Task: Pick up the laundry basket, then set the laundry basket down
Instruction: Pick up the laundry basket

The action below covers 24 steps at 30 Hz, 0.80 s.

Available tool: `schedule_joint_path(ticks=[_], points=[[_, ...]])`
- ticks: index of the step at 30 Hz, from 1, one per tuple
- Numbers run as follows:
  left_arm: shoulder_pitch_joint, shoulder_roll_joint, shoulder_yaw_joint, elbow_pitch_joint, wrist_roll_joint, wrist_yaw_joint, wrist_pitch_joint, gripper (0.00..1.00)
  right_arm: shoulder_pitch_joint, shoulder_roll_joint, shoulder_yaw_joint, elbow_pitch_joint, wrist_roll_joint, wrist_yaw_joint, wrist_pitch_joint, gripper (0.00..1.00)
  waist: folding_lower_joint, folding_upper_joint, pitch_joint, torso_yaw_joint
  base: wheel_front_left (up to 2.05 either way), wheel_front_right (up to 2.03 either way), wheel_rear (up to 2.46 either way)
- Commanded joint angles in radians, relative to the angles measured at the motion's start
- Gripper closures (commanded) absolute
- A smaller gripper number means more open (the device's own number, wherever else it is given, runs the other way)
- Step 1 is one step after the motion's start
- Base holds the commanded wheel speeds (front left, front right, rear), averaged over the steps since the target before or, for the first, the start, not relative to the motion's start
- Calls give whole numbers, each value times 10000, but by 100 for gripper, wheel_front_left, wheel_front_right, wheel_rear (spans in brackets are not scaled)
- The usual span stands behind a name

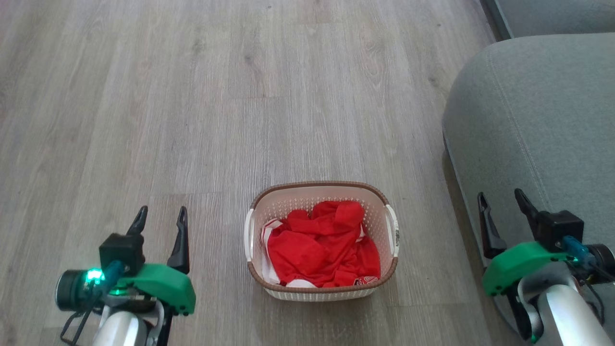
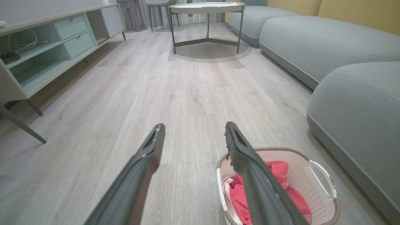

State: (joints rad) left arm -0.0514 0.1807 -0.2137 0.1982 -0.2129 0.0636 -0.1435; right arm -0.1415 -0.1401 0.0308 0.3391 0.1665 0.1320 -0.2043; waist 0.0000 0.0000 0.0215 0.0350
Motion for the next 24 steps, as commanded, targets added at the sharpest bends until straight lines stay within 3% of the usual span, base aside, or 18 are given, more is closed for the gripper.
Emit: schedule_joint_path(ticks=[1,11,24], points=[[-625,187,401,-293,-25,72,-101,0,-538,-239,204,-260,56,-13,-117,0,0,0,11,0,0,0,0],[-857,192,342,-217,-119,96,-138,0,-712,-241,269,-215,77,-13,-154,0,0,0,414,-15,0,0,0],[-2103,-32,160,811,-324,-193,-525,0,-1439,44,190,140,-152,-13,-272,0,0,0,2012,9,0,0,0]])
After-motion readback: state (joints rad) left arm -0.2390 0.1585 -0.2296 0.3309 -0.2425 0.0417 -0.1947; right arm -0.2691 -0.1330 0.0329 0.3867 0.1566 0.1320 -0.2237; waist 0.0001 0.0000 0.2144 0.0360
